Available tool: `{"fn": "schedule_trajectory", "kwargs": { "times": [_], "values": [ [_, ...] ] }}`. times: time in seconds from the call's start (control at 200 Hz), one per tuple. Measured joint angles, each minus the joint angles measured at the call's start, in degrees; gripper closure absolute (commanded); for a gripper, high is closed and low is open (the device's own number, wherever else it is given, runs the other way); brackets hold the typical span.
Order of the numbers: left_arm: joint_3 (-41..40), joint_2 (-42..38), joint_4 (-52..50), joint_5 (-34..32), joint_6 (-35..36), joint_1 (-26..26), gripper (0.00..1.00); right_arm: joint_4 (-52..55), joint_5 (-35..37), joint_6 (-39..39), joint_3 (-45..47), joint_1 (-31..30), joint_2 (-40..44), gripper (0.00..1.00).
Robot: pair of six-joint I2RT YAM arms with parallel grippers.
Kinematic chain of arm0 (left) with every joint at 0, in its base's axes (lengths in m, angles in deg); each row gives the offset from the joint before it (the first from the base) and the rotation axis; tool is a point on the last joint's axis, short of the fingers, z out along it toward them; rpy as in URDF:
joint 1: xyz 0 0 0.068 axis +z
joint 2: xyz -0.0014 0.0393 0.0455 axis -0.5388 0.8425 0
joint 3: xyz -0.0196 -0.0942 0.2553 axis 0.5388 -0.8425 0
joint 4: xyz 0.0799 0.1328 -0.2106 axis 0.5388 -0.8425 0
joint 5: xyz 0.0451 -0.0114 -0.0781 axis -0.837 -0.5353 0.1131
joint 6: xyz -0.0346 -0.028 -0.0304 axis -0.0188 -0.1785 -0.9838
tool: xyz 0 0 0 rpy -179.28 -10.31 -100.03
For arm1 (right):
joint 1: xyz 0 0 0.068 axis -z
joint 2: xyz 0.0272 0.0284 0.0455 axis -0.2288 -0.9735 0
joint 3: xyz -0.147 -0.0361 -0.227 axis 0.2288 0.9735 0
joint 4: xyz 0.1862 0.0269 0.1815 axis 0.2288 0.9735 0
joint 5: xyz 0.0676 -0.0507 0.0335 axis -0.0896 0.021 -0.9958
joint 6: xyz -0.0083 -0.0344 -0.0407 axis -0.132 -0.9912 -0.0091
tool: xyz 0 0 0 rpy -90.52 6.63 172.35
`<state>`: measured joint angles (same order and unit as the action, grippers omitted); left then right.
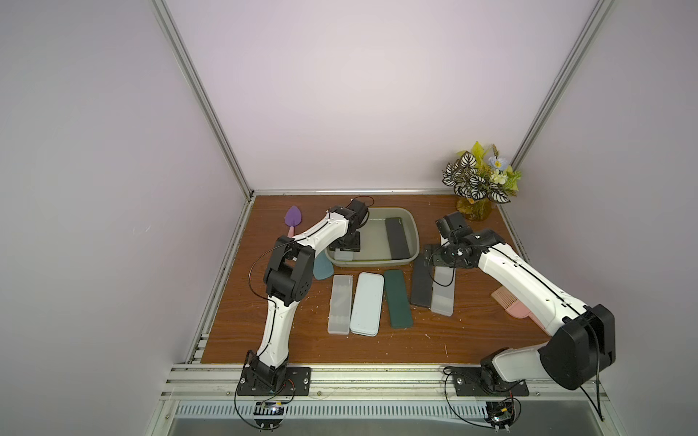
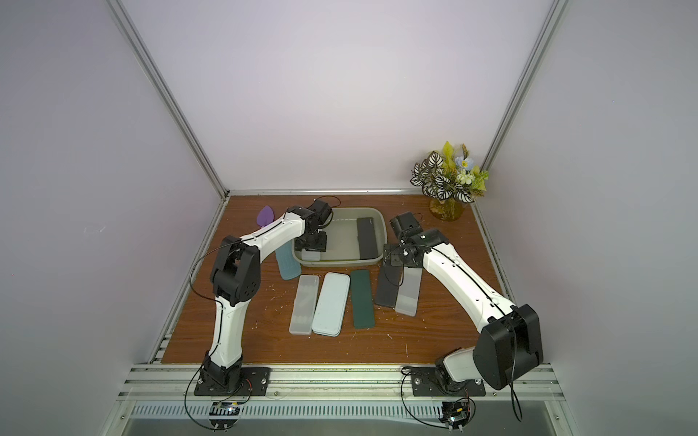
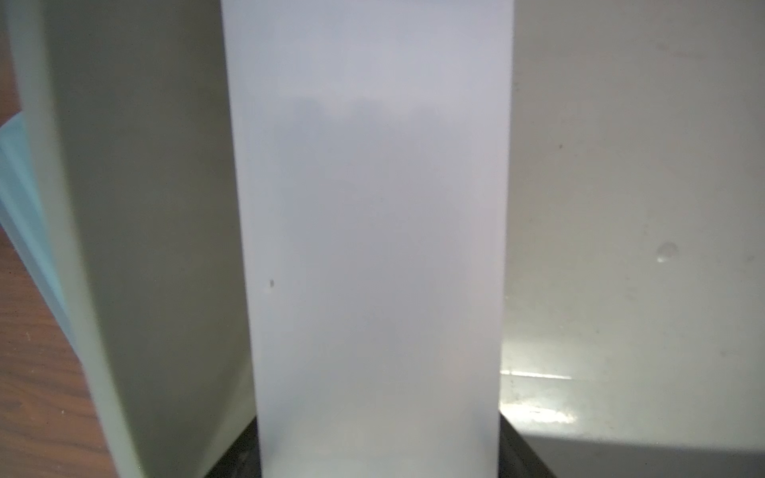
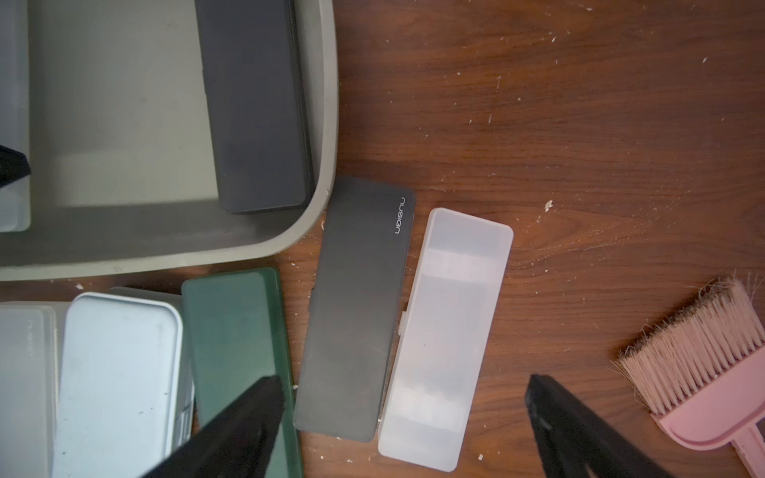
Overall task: Put the pencil case into the storage box
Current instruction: Place the pencil case at the storage box.
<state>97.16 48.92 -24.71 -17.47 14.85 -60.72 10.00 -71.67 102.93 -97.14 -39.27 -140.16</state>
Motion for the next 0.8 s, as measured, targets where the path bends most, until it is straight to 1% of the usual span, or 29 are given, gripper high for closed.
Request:
{"fn": "schedule_trajectory", "kwargs": {
  "times": [0.255, 0.39, 0.555, 0.691, 0.796],
  "values": [
    [0.0, 0.0, 0.1, -1.0, -0.7, 0.0, 0.11, 0.3, -0.4, -0.2, 0.1, 0.7, 1.1, 0.01],
    [0.0, -1.8, 0.0, -1.4, -0.6, 0.0, 0.08, 0.0, -1.2, 0.1, 1.1, 2.2, 3.0, 0.01],
    [0.2, -9.3, 0.0, -1.3, -0.4, -0.3, 0.07, -1.4, -2.5, 1.2, 7.7, 5.4, 5.8, 0.01],
    [0.4, -17.1, 0.2, -0.9, -0.2, -0.9, 0.07, -2.1, -3.0, 1.9, 12.8, 7.2, 5.6, 0.01],
    [-0.5, -23.0, 0.6, -0.7, -0.2, -1.2, 0.06, -3.1, -3.7, 2.2, 14.6, 7.8, 5.0, 0.01]
  ]
}}
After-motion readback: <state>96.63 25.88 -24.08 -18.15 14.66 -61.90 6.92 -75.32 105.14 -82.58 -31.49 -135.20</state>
